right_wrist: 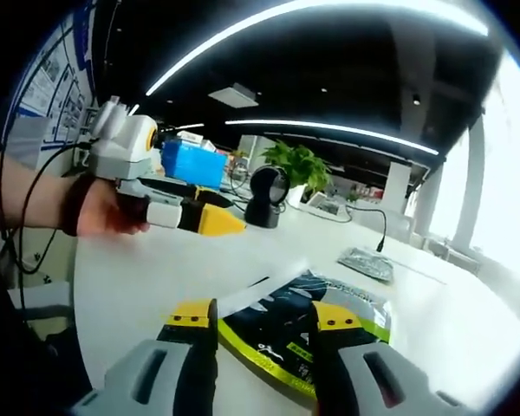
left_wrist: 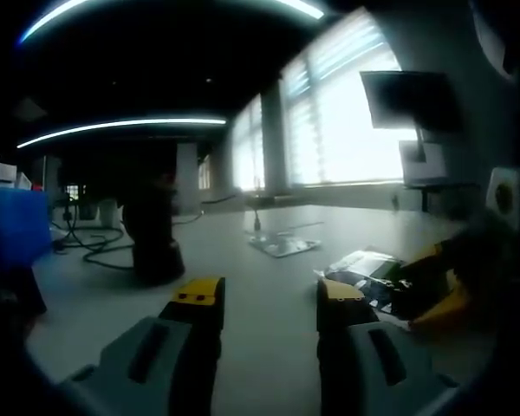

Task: Clip sheet goods on table flip sheet goods clip sheet goods scan sheet goods put sheet goods back to table

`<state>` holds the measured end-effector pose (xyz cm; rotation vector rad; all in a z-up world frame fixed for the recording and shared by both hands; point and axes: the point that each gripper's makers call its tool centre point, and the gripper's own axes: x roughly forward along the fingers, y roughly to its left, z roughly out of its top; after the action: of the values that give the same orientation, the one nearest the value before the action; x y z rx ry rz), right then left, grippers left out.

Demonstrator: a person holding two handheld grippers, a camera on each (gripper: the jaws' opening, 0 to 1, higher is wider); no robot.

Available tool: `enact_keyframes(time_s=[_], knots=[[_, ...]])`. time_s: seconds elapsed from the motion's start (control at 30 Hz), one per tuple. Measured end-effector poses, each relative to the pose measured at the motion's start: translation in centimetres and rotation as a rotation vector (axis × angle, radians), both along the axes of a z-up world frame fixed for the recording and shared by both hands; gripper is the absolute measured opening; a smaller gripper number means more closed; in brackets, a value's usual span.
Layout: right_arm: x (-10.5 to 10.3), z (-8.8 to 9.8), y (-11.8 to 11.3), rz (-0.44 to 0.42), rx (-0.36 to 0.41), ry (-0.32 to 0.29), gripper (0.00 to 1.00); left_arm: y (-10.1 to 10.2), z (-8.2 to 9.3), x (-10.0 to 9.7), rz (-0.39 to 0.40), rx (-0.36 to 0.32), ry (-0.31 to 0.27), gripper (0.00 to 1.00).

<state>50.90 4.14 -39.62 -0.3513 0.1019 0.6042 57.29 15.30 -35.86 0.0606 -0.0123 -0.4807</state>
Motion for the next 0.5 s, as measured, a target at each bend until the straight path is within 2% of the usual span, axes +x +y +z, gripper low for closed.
enact_keyframes(time_s=[0.37,0.5], knots=[[-0.10,-0.34,0.09,0.000,-0.011,0.001,0.36,-0.04,-0.04,-0.03,-0.001,0.001,0.000,0.35],[-0.22,-0.71,0.15,-0.003,-0.006,0.021,0.29,-0.03,-0.04,-0.04,0.000,0.001,0.000,0.35]])
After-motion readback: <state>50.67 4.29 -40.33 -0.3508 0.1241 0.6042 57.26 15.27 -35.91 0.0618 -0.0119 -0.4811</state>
